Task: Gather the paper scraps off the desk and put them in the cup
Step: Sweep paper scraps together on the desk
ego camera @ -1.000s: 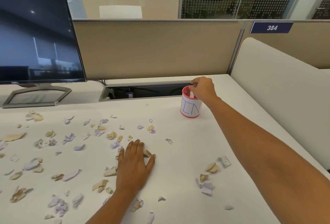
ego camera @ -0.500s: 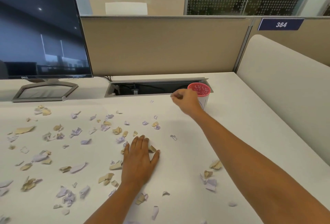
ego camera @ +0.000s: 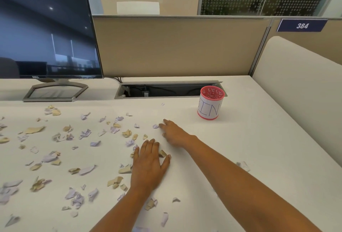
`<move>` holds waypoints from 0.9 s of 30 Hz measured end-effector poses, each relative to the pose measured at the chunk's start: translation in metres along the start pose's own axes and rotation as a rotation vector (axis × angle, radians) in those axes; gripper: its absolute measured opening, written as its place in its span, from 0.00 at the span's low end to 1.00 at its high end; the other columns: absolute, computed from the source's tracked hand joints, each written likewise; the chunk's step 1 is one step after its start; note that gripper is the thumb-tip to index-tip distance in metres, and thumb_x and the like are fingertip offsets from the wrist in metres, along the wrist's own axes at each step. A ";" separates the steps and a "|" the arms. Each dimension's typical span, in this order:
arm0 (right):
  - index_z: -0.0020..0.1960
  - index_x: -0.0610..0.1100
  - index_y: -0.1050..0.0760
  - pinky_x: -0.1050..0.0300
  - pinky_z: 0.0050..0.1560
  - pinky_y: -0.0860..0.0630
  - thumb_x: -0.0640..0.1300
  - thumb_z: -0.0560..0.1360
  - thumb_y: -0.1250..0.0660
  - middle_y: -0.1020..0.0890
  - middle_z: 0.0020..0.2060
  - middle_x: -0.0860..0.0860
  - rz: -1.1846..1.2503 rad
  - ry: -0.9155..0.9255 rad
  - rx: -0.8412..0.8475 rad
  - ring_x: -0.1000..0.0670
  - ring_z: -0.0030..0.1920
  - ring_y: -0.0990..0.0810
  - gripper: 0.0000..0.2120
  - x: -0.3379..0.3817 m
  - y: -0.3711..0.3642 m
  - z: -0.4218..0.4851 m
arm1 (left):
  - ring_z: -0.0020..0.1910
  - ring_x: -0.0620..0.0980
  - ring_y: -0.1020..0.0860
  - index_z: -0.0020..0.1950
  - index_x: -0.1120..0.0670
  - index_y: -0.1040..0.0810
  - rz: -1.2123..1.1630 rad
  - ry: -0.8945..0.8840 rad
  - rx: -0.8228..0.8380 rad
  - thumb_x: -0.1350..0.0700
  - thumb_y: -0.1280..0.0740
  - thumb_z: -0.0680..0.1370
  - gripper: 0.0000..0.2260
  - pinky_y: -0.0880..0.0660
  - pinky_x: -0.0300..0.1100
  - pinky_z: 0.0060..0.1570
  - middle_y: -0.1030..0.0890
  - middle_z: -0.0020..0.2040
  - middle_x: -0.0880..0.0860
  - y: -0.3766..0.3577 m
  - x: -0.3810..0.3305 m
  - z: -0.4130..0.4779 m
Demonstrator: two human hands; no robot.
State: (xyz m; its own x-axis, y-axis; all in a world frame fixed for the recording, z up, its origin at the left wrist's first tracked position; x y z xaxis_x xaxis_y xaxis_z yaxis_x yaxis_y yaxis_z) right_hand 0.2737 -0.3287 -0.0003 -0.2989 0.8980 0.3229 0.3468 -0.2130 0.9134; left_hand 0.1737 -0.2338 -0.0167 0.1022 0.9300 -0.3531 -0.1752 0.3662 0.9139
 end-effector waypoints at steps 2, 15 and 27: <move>0.72 0.38 0.41 0.52 0.72 0.42 0.35 0.80 0.49 0.40 0.74 0.42 -0.049 0.022 -0.091 0.42 0.73 0.42 0.21 0.001 -0.001 -0.004 | 0.72 0.47 0.39 0.66 0.51 0.32 -0.010 0.000 -0.004 0.41 0.43 0.77 0.22 0.47 0.48 0.73 0.32 0.70 0.48 0.000 0.000 0.000; 0.61 0.37 0.25 0.56 0.62 0.29 0.35 0.77 0.41 0.22 0.60 0.41 0.021 -0.141 -0.115 0.43 0.60 0.24 0.15 -0.014 0.023 -0.027 | 0.72 0.48 0.38 0.65 0.52 0.31 -0.011 -0.001 -0.021 0.42 0.41 0.77 0.21 0.45 0.48 0.72 0.32 0.70 0.48 -0.001 0.000 0.000; 0.54 0.37 0.20 0.58 0.58 0.27 0.35 0.76 0.38 0.18 0.54 0.41 0.145 -0.168 -0.582 0.44 0.54 0.20 0.10 -0.053 0.129 -0.051 | 0.72 0.49 0.37 0.63 0.52 0.29 -0.026 -0.002 -0.019 0.43 0.40 0.77 0.19 0.44 0.49 0.72 0.31 0.69 0.48 0.000 0.000 0.000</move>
State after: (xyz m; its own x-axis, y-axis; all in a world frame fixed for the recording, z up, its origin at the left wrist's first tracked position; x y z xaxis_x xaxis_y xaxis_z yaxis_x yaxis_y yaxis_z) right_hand 0.2888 -0.4238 0.1132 -0.1247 0.8823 0.4538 -0.1818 -0.4700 0.8638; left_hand 0.1741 -0.2339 -0.0166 0.1091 0.9200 -0.3763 -0.1913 0.3910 0.9003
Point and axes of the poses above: each hand's wrist, its own z-axis towards the middle knuckle, its own y-axis out of the back of the hand, x = y × z, the point moved 4 cm from there along z, towards the middle knuckle
